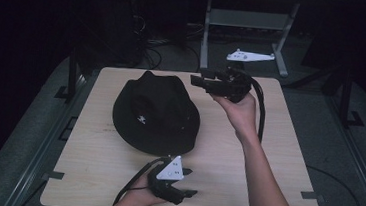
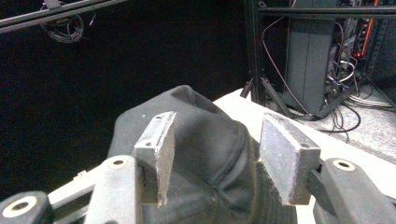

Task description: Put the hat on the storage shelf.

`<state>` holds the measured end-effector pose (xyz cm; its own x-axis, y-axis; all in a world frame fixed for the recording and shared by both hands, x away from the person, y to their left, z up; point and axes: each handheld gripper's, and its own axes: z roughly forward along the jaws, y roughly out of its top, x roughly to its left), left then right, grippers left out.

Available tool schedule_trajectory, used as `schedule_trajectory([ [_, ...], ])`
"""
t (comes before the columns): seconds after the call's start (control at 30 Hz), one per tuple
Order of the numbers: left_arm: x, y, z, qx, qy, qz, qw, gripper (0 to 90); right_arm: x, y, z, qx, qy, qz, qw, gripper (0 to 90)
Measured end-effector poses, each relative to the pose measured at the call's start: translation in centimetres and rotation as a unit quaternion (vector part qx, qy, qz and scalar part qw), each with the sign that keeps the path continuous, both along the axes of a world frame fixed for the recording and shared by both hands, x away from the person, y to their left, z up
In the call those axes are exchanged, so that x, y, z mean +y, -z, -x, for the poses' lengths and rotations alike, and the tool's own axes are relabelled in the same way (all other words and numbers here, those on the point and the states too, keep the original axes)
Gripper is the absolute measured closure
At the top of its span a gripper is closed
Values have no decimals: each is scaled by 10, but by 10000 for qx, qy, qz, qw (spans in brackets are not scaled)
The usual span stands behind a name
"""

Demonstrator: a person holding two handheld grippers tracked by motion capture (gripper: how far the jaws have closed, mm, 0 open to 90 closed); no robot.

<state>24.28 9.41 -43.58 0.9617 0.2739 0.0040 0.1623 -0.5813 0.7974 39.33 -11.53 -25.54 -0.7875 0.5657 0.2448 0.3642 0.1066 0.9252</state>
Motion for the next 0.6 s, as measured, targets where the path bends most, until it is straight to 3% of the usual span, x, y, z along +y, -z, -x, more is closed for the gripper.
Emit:
schedule_trajectory([
  [0.23, 1, 0, -1, -36, 20, -94, 9999, 353, -16, 5, 5, 14, 94, -18, 10000, 397],
  [0.4, 1, 0, -2, -11, -7, -72, 10000, 347, -34, 12, 10, 101, 197, -60, 9997, 351],
  [0.6, 2, 1, -4, 98, -68, 22, 9999, 333, -52, 21, 21, 54, 327, 14, 9995, 323],
])
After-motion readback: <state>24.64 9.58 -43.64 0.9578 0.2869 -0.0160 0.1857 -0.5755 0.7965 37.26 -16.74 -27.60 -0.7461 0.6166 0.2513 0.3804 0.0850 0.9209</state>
